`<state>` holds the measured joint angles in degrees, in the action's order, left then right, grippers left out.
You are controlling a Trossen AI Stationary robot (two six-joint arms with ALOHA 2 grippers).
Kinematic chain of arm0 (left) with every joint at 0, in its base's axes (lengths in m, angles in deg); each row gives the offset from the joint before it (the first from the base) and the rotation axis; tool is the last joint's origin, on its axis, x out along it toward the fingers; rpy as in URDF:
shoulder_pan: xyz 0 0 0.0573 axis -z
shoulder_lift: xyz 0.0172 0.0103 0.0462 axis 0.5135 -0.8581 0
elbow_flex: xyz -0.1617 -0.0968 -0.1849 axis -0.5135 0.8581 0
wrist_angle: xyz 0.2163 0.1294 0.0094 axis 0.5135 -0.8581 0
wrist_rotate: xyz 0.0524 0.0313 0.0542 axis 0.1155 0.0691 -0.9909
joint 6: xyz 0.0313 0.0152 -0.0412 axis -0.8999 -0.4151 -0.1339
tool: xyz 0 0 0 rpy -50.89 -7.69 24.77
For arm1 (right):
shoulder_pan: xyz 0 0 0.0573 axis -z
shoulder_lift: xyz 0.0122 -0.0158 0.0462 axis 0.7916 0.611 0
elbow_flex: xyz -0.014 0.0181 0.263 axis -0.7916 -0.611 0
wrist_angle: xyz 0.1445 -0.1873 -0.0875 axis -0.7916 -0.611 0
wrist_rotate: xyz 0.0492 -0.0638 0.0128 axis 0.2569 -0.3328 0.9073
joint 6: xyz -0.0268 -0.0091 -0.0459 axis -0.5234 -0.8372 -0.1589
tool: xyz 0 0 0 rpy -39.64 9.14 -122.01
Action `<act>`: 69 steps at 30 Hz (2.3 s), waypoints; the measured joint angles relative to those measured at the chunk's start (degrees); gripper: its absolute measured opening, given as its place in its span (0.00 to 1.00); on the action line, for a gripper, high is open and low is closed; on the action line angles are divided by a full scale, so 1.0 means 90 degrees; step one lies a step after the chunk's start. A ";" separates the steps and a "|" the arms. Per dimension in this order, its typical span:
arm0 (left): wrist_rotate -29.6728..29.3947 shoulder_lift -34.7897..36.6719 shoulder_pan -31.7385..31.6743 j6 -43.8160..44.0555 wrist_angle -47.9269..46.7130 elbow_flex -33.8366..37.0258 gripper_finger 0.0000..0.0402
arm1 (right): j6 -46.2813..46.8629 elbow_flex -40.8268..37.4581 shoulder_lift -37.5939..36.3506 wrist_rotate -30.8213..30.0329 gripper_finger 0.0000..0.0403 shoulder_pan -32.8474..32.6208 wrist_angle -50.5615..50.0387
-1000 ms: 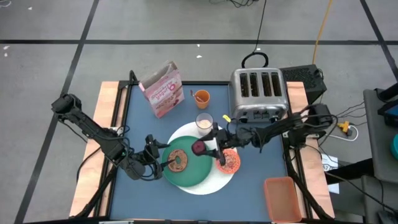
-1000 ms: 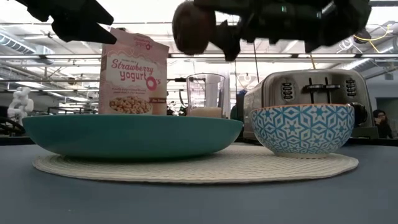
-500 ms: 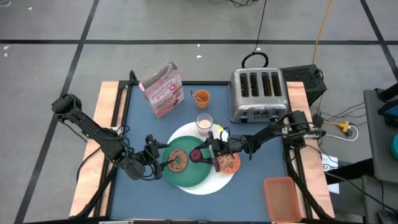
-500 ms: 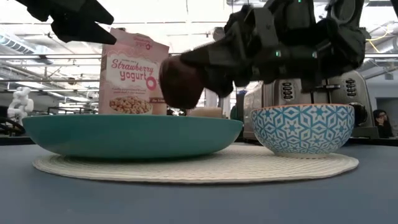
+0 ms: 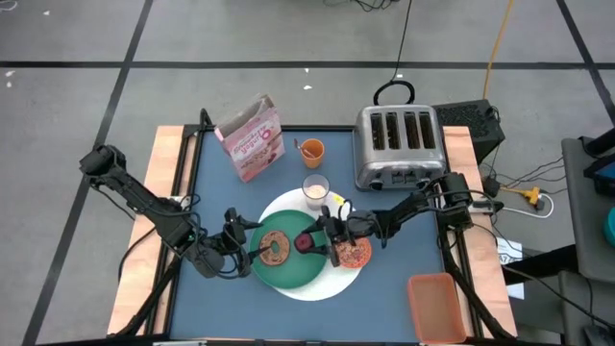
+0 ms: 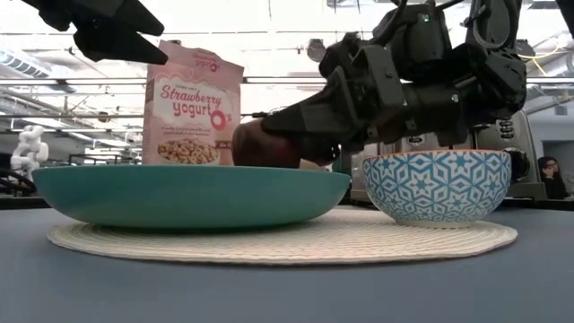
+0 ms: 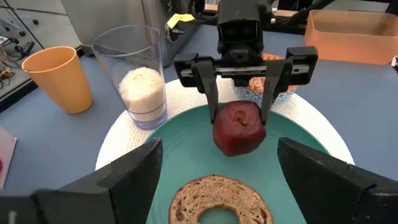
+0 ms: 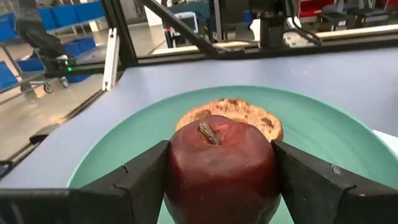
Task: Arrange a breakfast setting
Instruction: Put the apple on the green plate
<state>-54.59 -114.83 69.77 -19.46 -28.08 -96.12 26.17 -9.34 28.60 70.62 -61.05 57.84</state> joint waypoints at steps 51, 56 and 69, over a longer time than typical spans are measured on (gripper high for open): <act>-0.0002 0.0000 0.0000 0.0000 -0.0001 0.0000 0.80 | -0.0182 0.0000 -0.0002 0.0025 0.71 -0.0002 -0.0298; -0.0002 0.0000 0.0000 0.0000 -0.0002 0.0000 0.80 | -0.0180 0.0000 -0.0002 0.0024 0.77 -0.0002 -0.0298; -0.0002 0.0000 0.0000 0.0000 -0.0002 0.0000 0.80 | -0.0167 0.0000 -0.0002 0.0024 0.91 -0.0002 -0.0296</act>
<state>-54.61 -114.83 69.77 -19.46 -28.10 -96.12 24.67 -9.34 28.58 70.84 -61.07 55.18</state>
